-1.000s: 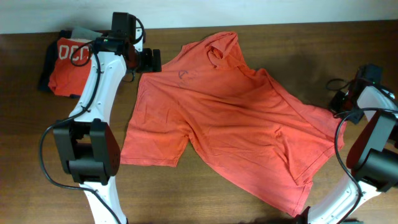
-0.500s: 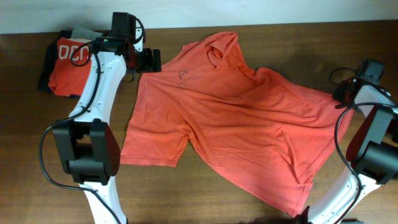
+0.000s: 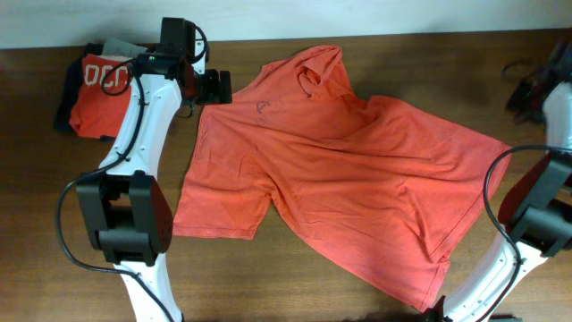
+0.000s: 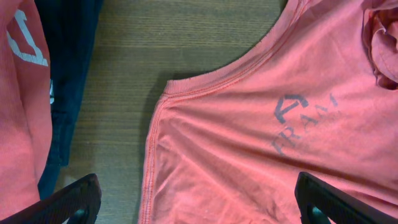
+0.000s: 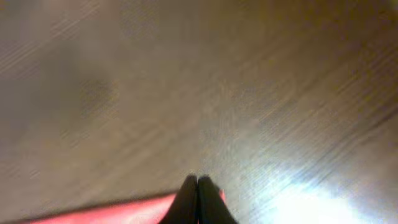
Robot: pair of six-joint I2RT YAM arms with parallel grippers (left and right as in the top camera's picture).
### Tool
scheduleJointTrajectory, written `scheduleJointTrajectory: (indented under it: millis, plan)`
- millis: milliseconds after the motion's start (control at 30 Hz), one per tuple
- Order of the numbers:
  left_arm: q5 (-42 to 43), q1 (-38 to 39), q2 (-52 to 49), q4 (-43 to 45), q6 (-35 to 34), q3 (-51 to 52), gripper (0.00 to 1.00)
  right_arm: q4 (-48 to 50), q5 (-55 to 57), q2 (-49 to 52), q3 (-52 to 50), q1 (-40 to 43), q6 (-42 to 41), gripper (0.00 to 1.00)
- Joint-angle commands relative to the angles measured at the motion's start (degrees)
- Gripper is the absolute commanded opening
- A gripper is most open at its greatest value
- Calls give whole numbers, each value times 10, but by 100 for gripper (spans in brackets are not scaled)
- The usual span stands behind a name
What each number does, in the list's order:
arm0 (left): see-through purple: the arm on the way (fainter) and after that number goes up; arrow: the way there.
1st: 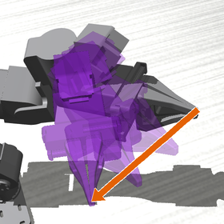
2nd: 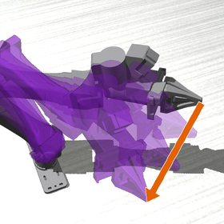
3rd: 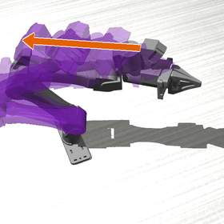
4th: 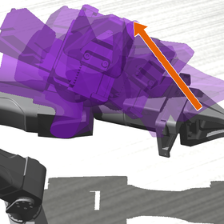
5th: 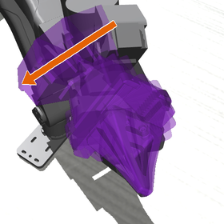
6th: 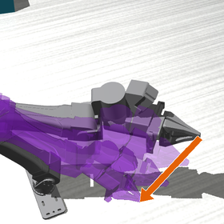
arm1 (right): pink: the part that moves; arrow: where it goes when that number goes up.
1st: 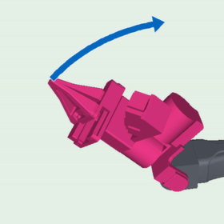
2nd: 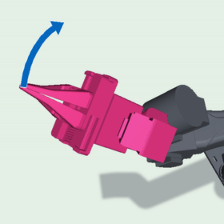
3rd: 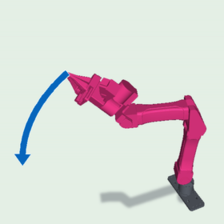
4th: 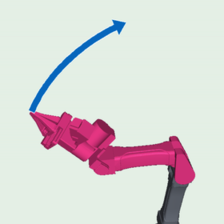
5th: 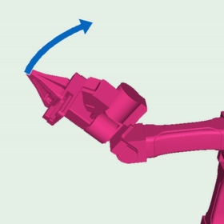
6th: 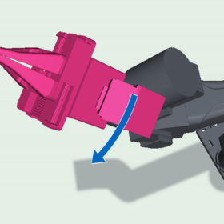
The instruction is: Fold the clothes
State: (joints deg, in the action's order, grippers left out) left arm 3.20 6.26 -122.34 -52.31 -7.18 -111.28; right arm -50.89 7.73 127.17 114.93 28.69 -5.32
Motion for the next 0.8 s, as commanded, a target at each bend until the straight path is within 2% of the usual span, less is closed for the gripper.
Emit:
scheduleJointTrajectory:
  millis: [0, 267, 433, 767]
  plan:
    - [6, -3, 6, 0, -1, -4, 99, -68, -54, -8, 61, 2, 6, 4]
    - [6, -3, 6, 0, -1, -4, 99, -224, -193, -8, 72, -5, 7, 4]
    - [6, -3, 6, 0, -1, -4, 99, -292, -230, -8, 72, -36, 52, 4]
    - [6, -3, 6, 0, -1, -4, 99, -320, -232, -8, 72, -115, 45, 4]
